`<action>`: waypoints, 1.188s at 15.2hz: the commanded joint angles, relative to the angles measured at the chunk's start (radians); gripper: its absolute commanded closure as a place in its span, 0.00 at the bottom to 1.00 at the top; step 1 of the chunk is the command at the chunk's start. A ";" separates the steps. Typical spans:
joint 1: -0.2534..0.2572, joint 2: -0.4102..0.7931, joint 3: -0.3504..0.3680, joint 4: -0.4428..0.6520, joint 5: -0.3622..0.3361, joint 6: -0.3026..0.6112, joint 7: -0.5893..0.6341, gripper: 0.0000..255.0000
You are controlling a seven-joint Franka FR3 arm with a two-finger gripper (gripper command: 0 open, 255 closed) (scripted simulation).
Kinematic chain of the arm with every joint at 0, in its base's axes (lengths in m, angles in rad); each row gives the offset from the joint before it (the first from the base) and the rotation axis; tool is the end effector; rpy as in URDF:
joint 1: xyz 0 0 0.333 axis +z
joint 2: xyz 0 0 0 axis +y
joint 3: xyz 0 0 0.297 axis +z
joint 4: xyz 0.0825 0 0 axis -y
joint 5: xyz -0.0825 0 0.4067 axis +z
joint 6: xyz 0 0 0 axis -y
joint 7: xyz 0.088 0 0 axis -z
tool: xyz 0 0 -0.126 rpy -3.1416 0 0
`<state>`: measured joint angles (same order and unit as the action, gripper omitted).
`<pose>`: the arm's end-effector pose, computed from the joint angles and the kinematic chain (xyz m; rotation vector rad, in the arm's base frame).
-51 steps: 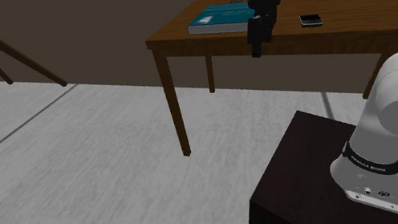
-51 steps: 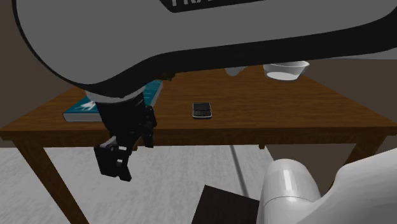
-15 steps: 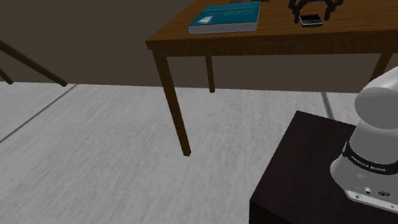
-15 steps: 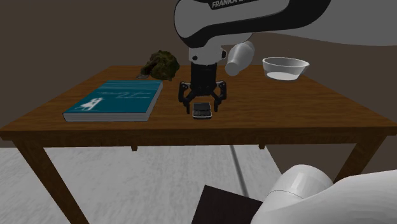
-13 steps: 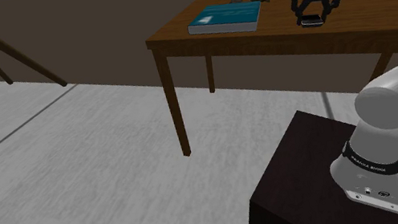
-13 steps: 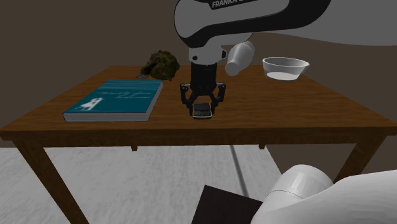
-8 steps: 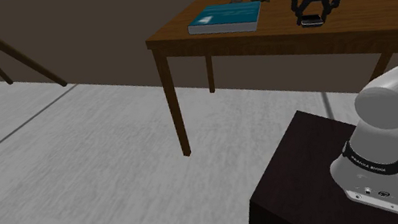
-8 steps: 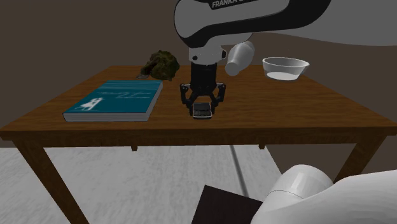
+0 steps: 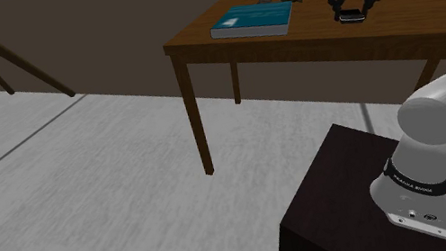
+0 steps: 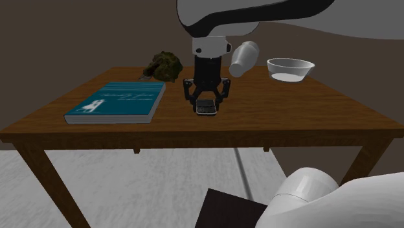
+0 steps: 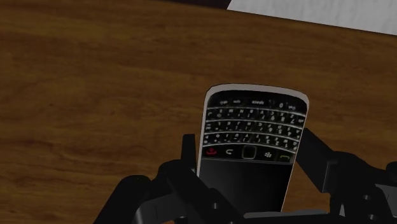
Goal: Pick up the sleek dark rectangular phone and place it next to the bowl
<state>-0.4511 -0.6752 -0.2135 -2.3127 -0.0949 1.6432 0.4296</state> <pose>0.2879 -0.2528 0.5391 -2.6923 1.5430 0.0021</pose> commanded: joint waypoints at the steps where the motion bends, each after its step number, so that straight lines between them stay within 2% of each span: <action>1: 0.002 0.007 0.003 0.032 0.003 -0.026 0.001 1.00; 18: 0.015 0.079 0.015 0.318 0.021 -0.239 -0.002 1.00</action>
<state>-0.4373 -0.6038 -0.1983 -2.0166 -0.0748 1.4179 0.4286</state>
